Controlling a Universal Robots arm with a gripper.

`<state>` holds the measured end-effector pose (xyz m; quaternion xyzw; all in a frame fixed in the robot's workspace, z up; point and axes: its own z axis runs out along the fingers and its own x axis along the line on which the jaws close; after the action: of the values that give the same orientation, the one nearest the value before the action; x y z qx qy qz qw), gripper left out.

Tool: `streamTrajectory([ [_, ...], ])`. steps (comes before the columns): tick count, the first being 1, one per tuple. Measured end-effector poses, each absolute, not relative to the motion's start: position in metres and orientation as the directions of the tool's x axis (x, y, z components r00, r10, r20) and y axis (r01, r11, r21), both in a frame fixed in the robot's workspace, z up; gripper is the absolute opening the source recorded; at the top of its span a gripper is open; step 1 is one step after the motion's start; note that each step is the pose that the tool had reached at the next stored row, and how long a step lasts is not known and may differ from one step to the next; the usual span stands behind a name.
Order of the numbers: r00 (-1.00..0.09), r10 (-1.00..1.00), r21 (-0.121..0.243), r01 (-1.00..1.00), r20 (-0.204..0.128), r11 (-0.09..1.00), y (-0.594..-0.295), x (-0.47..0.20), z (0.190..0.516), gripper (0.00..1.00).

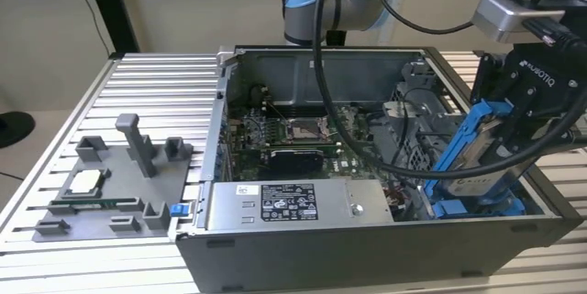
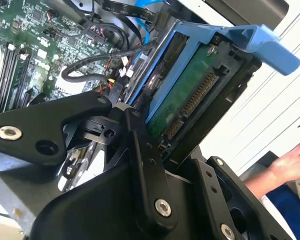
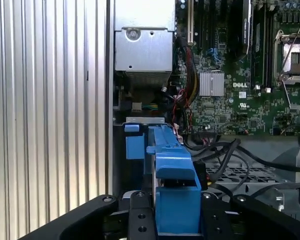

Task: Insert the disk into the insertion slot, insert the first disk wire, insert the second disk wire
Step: 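Insert the disk into the insertion slot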

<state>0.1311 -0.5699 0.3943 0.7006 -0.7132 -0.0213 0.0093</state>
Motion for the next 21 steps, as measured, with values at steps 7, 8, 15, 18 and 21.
streamTrajectory([
  [7, -0.018, -1.000, 0.043, -0.999, -0.020, 0.017, -0.570, 0.131, 0.382, 0.00],
  [8, -0.018, -1.000, 0.043, -0.999, -0.021, 0.017, -0.570, 0.131, 0.380, 0.00],
  [15, -0.018, -1.000, 0.044, -0.999, -0.023, 0.017, -0.570, 0.131, 0.367, 0.00],
  [18, -0.018, -1.000, 0.043, -0.999, -0.024, 0.017, -0.570, 0.131, 0.364, 0.00],
  [21, -0.018, -1.000, 0.043, -0.999, -0.024, 0.017, -0.570, 0.131, 0.364, 0.00],
])
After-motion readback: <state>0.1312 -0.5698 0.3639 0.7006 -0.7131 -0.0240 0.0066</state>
